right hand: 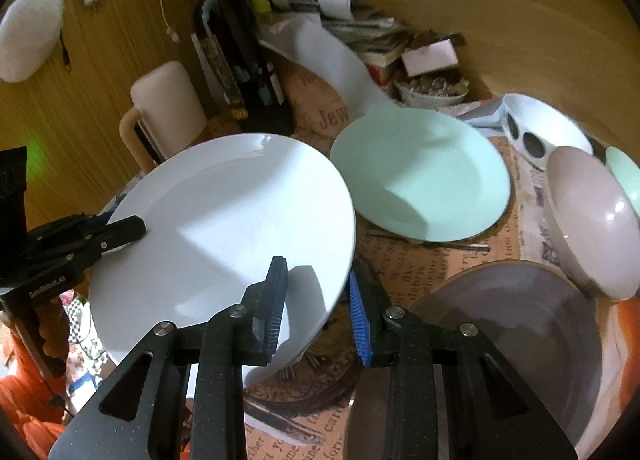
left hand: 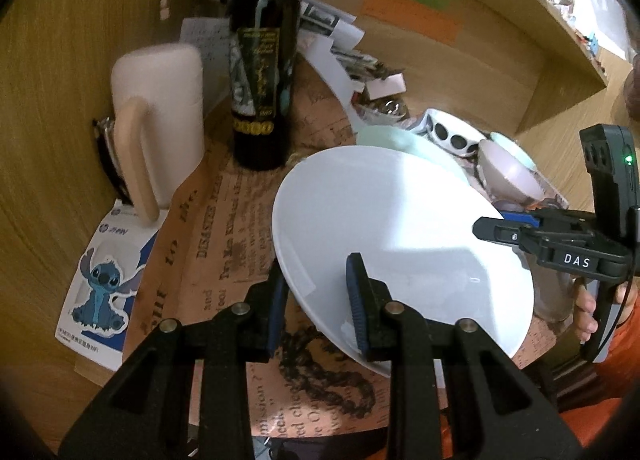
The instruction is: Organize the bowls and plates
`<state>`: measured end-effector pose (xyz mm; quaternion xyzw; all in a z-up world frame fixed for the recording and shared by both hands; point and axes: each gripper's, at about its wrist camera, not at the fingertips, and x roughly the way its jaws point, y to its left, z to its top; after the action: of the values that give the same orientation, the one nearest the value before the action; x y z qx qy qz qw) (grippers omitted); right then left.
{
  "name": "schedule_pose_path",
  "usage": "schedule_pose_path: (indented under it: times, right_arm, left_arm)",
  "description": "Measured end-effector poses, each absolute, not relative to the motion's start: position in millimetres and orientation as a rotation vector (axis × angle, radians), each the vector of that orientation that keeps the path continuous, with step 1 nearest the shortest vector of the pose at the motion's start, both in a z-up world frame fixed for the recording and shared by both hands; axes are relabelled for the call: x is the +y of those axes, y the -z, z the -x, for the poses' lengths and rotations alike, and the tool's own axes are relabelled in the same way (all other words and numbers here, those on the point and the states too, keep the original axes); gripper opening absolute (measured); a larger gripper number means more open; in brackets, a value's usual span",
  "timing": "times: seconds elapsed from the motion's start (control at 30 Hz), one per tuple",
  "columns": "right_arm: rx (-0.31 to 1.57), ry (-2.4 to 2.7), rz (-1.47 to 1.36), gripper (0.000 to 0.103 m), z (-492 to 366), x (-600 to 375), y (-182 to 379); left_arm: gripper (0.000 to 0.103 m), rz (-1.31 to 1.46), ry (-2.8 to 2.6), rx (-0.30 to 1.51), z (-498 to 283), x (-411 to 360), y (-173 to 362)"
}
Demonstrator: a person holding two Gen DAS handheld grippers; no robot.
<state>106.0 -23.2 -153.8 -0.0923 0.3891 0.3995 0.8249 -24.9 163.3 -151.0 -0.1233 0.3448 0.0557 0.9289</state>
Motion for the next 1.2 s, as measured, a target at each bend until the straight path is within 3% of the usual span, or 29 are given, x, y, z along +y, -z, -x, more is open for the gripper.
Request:
schedule_pose_path:
  times: [0.6, 1.2]
  right_arm:
    - [0.739, -0.733, 0.115, 0.027, -102.7, -94.4, 133.2]
    - [0.755, -0.629, 0.028, 0.027, -94.5, -164.6, 145.9]
  left_arm:
    - [0.028, 0.197, 0.013, 0.654, 0.5, 111.0, 132.0]
    - [0.028, 0.153, 0.133, 0.716, -26.7, 51.8, 145.4]
